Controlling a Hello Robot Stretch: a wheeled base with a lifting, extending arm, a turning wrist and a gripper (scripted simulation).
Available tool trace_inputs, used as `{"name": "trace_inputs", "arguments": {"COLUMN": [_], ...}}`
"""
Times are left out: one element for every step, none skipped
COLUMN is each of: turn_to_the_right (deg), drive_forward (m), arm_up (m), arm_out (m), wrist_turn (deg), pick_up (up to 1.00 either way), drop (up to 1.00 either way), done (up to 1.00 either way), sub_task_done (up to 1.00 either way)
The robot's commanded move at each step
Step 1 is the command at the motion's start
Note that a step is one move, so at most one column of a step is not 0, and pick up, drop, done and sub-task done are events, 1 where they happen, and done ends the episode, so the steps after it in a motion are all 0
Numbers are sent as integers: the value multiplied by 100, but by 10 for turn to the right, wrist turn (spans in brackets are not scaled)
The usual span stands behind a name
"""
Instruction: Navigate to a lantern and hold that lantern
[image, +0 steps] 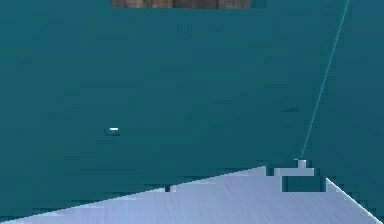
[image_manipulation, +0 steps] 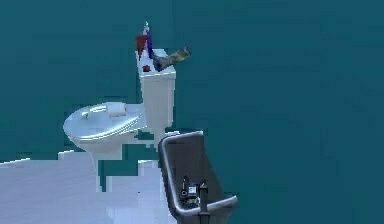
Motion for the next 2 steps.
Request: {"name": "trace_inputs", "arguments": {"turn_to_the_right": [0,0], "drive_forward": [0,0], "arm_up": [-30,0], "arm_out": [0,0], "wrist_turn": [0,0], "pick_up": [0,100], "drop": [0,0], "done": [0,0], "sub_task_done": [0,0]}}
